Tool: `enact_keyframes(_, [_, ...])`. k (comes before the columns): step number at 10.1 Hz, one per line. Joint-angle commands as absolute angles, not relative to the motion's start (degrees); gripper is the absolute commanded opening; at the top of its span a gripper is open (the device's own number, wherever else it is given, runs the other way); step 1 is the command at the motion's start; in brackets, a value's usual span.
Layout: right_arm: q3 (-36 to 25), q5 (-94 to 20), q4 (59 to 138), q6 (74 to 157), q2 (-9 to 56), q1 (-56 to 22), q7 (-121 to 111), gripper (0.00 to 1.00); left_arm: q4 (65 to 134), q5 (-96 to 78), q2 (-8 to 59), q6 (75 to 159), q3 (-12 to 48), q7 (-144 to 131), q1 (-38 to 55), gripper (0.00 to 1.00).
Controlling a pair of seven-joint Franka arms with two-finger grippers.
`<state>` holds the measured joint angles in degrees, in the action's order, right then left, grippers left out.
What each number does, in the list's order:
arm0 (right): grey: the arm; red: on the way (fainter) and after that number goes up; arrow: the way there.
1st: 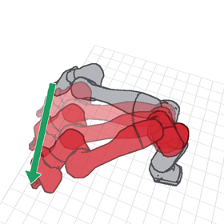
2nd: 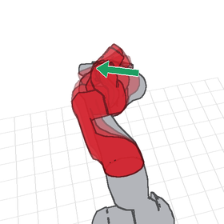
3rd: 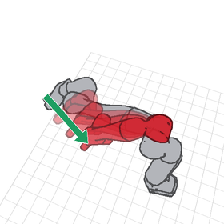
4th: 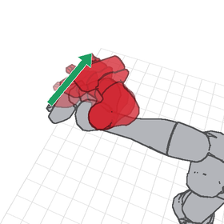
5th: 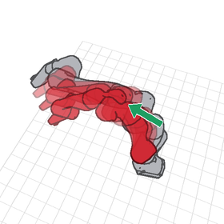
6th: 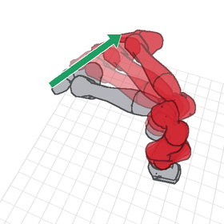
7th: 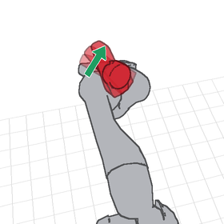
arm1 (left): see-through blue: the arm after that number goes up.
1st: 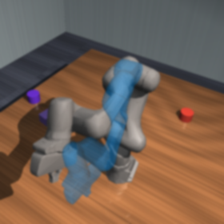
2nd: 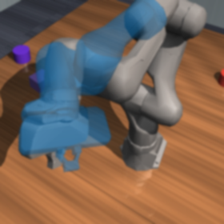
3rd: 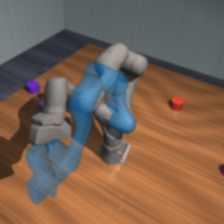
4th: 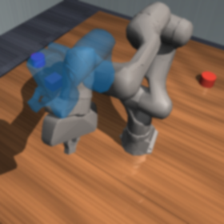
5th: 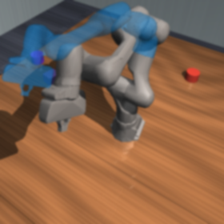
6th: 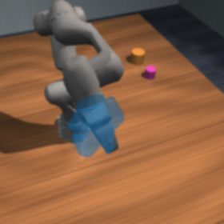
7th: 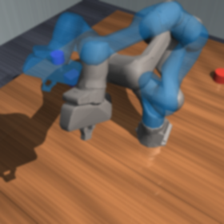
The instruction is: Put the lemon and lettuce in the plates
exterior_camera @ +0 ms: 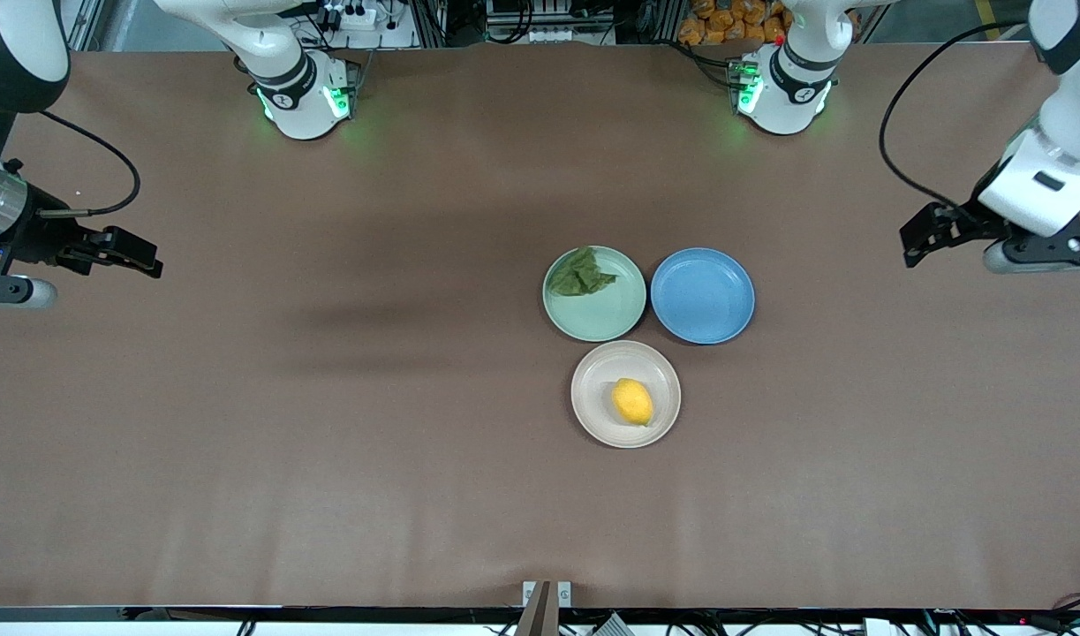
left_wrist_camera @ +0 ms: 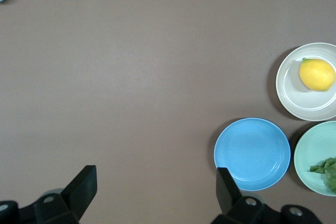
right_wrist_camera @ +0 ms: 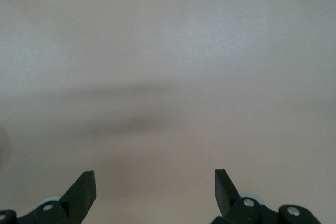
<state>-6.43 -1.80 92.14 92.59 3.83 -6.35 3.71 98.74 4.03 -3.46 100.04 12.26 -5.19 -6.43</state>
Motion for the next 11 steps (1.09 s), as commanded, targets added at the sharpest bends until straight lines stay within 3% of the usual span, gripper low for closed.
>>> enact_keyframes(1, [-6.4, -1.2, 96.4, 92.5, -0.3, -6.5, 3.1, 1.00, 94.0, 1.2, -3.4, 94.1, 12.8, -3.3, -7.0, 1.00])
enact_keyframes(4, [-6.4, -1.2, 97.6, 93.0, -1.9, -6.3, 3.1, 1.00, 93.0, -4.5, -3.6, 93.4, 13.1, -4.7, -6.9, 1.00])
enact_keyframes(11, [-6.6, 2.5, 94.7, 95.5, -1.0, -6.0, 2.5, 1.00, 92.8, -0.2, -4.0, 88.8, 14.3, -4.9, -6.7, 1.00])
